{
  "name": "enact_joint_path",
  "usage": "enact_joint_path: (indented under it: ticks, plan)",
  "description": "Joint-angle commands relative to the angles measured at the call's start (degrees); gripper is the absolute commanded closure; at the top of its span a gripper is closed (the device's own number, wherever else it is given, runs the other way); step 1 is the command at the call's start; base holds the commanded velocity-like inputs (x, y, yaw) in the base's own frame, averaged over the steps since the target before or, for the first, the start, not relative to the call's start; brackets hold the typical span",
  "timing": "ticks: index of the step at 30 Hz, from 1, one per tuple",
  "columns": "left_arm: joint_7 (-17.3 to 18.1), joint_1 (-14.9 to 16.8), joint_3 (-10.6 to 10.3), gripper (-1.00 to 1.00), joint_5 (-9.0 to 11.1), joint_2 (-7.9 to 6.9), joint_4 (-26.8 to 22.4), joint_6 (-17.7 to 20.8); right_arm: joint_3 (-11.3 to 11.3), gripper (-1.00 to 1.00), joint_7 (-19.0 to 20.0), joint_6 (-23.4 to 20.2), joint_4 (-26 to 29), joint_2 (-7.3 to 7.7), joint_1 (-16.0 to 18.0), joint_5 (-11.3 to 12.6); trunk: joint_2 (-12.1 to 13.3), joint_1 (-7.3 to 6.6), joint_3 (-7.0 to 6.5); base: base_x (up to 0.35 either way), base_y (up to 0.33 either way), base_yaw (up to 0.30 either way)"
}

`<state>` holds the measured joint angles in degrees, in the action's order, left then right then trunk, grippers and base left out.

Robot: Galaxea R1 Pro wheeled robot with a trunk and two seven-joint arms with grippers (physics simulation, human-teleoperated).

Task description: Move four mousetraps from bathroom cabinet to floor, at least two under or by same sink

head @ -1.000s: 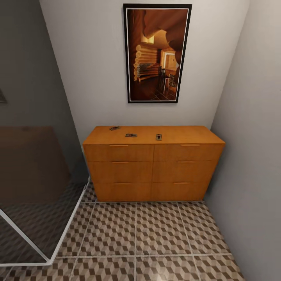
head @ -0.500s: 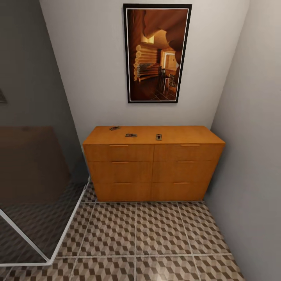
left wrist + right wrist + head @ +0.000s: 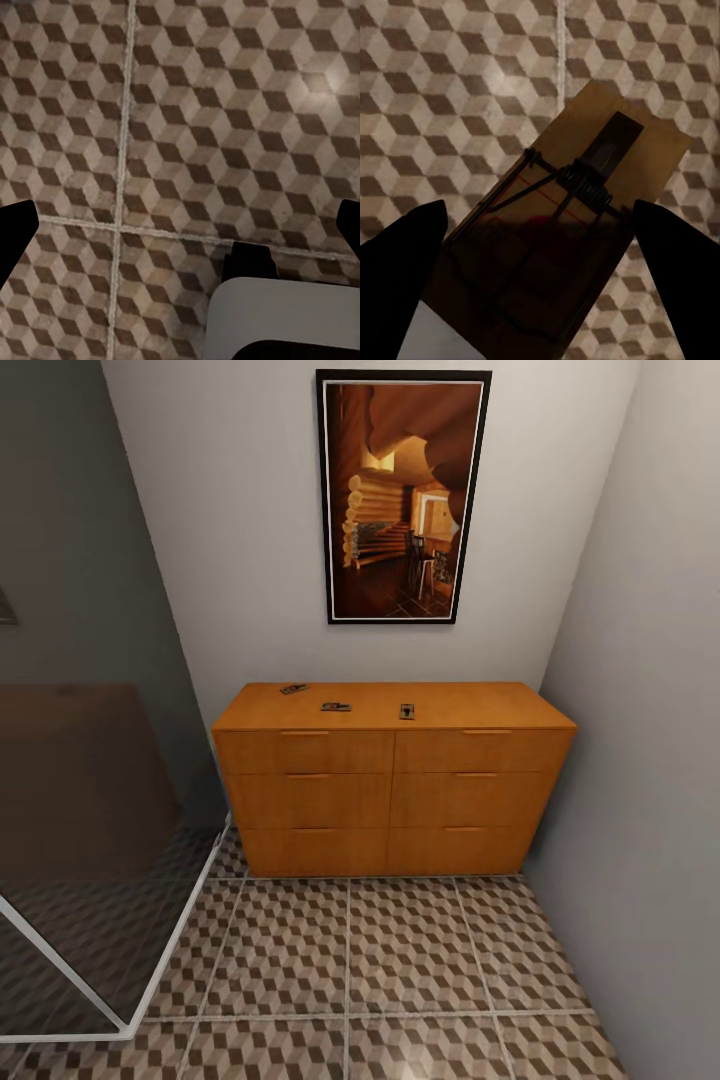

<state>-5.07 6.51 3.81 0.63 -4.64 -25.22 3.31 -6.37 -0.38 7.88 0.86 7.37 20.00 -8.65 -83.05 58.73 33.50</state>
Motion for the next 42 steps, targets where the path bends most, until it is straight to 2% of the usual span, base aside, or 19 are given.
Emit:
enact_joint_path:
  ticks: [1, 3, 6, 24, 33, 42]
  plan:
    - [-0.08, 0.0, 0.06, -1.0, 0.07, 0.0, -0.08, 0.32, -0.49, 1.0, -0.08, 0.2, -0.07, -0.35, 0.04, -0.58, -0.03, 0.0, 0.05, 0.0, 0.0, 0.0]
    - [-0.09, 0.0, 0.06, -1.0, 0.07, 0.01, -0.04, 0.3, -0.49, 1.0, -0.12, 0.21, -0.07, -1.4, 0.04, -0.58, -0.03, 0.0, 0.05, 0.0, 0.0, 0.0]
    - [-0.05, 0.0, 0.06, -1.0, 0.07, 0.04, -0.01, 0.3, -0.49, 1.0, -0.14, 0.21, -0.03, -1.86, 0.04, -0.58, -0.03, 0.0, 0.05, 0.0, 0.0, 0.0]
    - [-0.03, 0.0, -0.01, -1.0, 0.06, 0.07, 0.25, 0.29, -0.49, 1.0, -0.14, 0.37, 0.09, -2.23, 0.04, -0.64, -0.03, 0.0, 0.05, 0.0, 0.0, 0.0]
    - [-0.1, 0.0, -0.15, -1.0, 0.07, 0.38, 1.18, -3.4, -0.49, 1.0, -0.14, 0.38, 0.1, -5.0, 0.04, -0.62, -0.03, 0.0, 0.05, 0.0, 0.0, 0.0]
    - [-0.11, 0.0, -0.05, -1.0, 0.07, 0.5, 2.76, -3.98, -0.49, 1.0, -0.14, 0.38, 0.1, -5.44, 0.04, -0.66, -0.03, 0.0, 0.05, 0.0, 0.0, 0.0]
